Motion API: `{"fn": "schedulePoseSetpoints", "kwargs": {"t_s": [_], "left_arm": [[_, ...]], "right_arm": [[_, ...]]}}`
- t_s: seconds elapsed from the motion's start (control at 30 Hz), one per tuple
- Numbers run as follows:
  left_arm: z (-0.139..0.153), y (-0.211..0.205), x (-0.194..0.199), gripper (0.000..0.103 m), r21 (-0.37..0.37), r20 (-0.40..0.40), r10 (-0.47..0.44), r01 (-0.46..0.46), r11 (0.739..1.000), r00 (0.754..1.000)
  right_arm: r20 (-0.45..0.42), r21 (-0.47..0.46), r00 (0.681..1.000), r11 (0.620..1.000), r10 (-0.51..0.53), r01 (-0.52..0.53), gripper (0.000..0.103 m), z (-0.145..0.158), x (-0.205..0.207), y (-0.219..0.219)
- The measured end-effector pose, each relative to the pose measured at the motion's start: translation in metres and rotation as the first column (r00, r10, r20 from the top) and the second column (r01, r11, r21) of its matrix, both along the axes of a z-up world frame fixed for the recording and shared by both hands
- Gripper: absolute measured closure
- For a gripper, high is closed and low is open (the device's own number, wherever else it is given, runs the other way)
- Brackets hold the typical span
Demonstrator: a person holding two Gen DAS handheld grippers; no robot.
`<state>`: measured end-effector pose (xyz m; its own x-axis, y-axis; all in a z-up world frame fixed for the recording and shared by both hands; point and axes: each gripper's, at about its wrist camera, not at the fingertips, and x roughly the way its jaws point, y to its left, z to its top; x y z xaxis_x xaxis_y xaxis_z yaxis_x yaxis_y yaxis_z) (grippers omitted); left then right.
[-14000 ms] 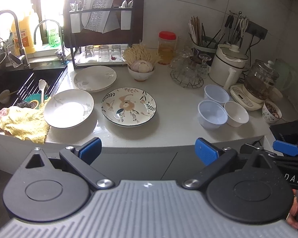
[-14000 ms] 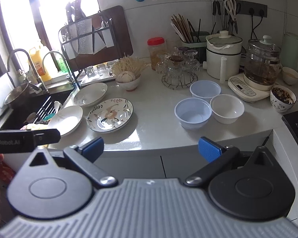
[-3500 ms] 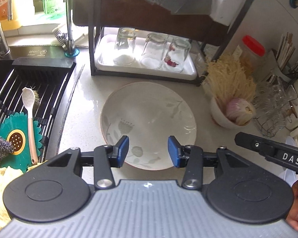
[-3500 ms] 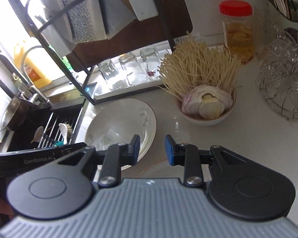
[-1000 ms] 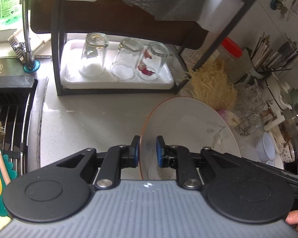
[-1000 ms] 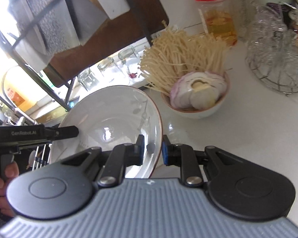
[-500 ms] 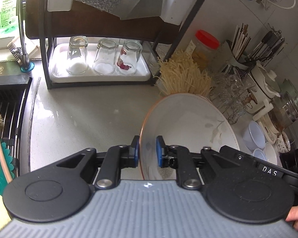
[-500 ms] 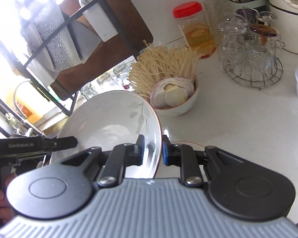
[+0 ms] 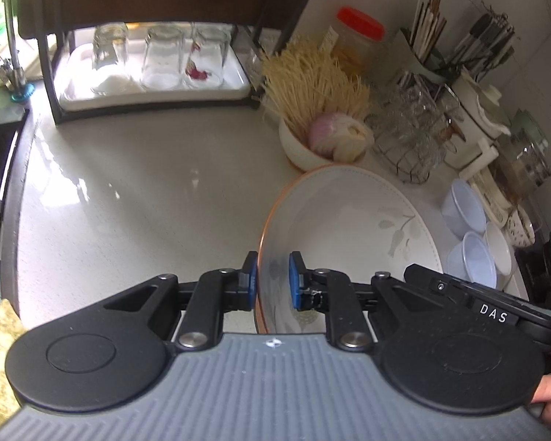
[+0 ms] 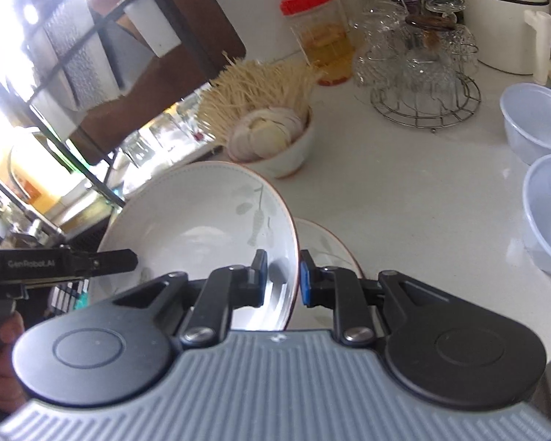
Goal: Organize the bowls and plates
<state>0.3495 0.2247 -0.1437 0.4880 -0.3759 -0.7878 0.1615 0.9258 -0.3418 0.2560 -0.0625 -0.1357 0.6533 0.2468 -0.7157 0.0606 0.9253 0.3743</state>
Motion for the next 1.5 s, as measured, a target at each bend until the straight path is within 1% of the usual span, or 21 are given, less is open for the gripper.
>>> {"fn": "schedulePoseSetpoints", "kwargs": {"t_s": [0.13,0.27,0.37,0.6,0.67,0.7,0.73,0.93,1.07,1.17,1.23,1.5], "left_arm": [[-0.019,-0.012,0.001,0.083,0.003,-0.04,-0.028,0.028,1.0,0.999],[-0.034,-0.022,0.005,0.083,0.025,-0.068,-0.061,0.063,0.998,0.996],[-0.042,-0.027,0.009,0.082,0.04,-0.087,-0.081,0.085,0.996,0.993],[-0.042,-0.033,0.025,0.082,0.053,-0.097,-0.117,0.122,0.991,0.988],[-0.043,-0.036,0.028,0.082,0.065,-0.101,-0.132,0.139,0.988,0.986],[-0.044,-0.037,0.028,0.08,0.065,-0.104,-0.138,0.145,0.987,0.985],[-0.043,-0.035,0.028,0.078,0.048,-0.098,-0.133,0.138,0.989,0.986],[-0.044,-0.033,0.034,0.077,0.024,-0.119,-0.143,0.147,0.989,0.983],[-0.043,-0.032,0.034,0.077,0.022,-0.135,-0.153,0.157,0.987,0.979],[-0.043,-0.03,0.035,0.077,0.009,-0.161,-0.158,0.161,0.987,0.974],[-0.043,-0.028,0.035,0.077,0.0,-0.172,-0.16,0.162,0.987,0.972],[-0.04,-0.025,0.031,0.077,-0.012,-0.206,-0.182,0.184,0.983,0.961]], "right_arm": [[-0.031,-0.022,0.999,0.999,-0.031,0.03,0.082,-0.01,-0.005,-0.007],[-0.053,-0.058,0.998,0.997,-0.044,0.041,0.082,-0.019,-0.009,-0.009],[-0.047,-0.076,0.998,0.996,-0.044,0.04,0.082,-0.021,-0.009,-0.008],[-0.032,-0.125,0.998,0.991,-0.057,0.053,0.082,-0.018,-0.002,-0.003],[-0.03,-0.165,0.997,0.984,-0.068,0.063,0.082,-0.019,0.0,-0.002],[-0.03,-0.178,0.997,0.982,-0.067,0.061,0.083,-0.02,0.001,-0.001],[-0.027,-0.178,0.997,0.982,-0.068,0.062,0.082,-0.02,0.0,-0.002],[-0.024,-0.154,0.996,0.985,-0.086,0.081,0.082,-0.022,0.001,-0.005],[-0.044,-0.16,0.995,0.984,-0.085,0.077,0.083,-0.023,0.003,-0.003],[-0.077,-0.166,0.992,0.983,-0.096,0.083,0.083,-0.027,0.005,-0.004],[-0.092,-0.155,0.99,0.984,-0.106,0.091,0.083,-0.03,0.005,-0.005],[-0.103,-0.16,0.99,0.984,-0.098,0.08,0.083,-0.032,0.006,-0.001]]}}
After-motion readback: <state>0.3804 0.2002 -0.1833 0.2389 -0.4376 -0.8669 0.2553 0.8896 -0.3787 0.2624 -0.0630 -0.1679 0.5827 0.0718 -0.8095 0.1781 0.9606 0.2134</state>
